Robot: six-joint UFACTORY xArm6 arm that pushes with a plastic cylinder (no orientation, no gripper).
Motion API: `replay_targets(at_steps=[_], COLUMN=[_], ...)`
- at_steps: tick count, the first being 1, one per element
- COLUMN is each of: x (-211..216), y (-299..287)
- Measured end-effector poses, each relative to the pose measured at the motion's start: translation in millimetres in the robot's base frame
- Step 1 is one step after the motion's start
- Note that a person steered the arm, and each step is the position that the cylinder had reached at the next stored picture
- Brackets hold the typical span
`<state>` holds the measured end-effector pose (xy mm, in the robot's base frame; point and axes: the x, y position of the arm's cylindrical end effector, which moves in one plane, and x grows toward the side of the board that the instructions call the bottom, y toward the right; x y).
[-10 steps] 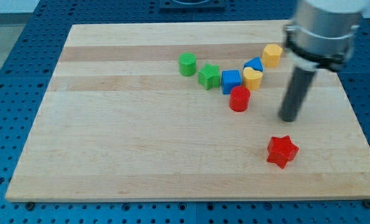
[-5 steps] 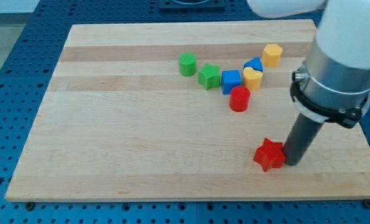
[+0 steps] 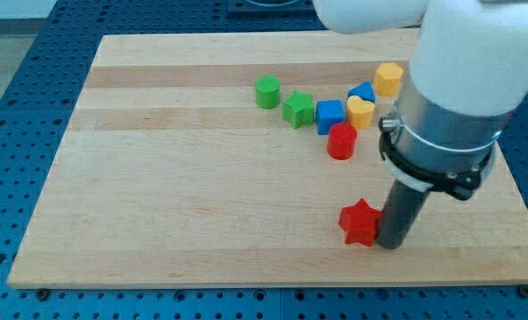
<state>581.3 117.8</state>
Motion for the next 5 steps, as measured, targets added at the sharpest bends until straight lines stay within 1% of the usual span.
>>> replay_targets(at_steps=[2,3,5], x=[1.6,1.6,-5.0], y=[-53.4,-70.3,-73.7])
